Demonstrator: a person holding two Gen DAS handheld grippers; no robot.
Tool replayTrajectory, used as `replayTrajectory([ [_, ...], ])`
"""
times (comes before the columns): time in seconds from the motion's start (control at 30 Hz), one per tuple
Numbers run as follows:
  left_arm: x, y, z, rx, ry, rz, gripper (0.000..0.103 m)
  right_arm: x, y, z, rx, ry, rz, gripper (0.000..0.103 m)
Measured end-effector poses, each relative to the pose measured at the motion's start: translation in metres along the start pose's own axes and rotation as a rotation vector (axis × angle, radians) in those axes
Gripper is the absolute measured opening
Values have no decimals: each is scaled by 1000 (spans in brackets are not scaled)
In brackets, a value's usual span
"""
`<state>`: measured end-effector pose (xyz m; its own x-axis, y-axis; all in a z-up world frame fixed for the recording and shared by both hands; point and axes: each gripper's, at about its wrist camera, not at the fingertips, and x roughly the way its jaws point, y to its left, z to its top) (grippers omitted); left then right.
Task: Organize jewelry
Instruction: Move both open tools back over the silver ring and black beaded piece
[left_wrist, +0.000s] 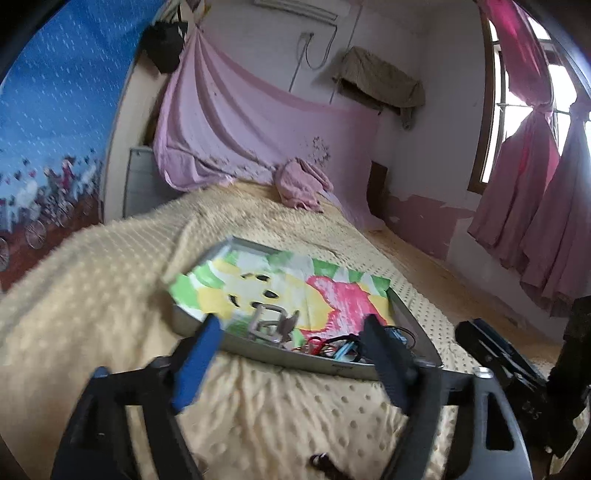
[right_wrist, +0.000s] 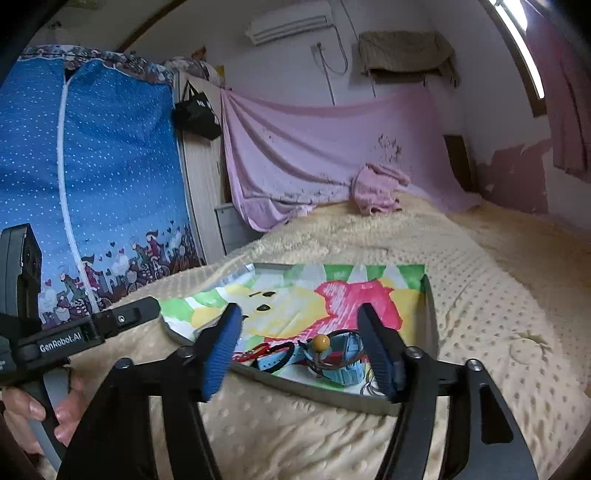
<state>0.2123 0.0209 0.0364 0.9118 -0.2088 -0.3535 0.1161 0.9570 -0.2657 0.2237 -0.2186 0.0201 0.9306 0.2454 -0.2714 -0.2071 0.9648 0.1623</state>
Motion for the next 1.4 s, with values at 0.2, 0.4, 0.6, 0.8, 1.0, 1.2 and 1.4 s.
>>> replayTrajectory([
  [0.2, -44, 11, -9, 4, -49, 55, 103, -38, 10, -3, -3, -40, 10, 95],
  [0.4, -85, 30, -21, -27, -91, 117, 103, -67, 26, -6, -18, -68, 21, 99],
  [0.6, -112, 43, -37, -26, -91, 159, 103, -89, 50, -14, -69, -81, 42, 99],
  [0.8, -115, 49, -56, -6, -54, 181, 103, -90, 62, -32, -108, -26, 60, 99],
  [1.0, -104, 49, -68, 37, 9, 188, 103, -78, 61, -50, -137, 51, 61, 99],
  [1.2, -92, 47, -73, 56, 69, 196, 103, -63, 58, -58, -124, 115, 62, 99],
  [1.4, -81, 50, -74, 41, 108, 210, 103, -45, 54, -67, -107, 194, 66, 99],
])
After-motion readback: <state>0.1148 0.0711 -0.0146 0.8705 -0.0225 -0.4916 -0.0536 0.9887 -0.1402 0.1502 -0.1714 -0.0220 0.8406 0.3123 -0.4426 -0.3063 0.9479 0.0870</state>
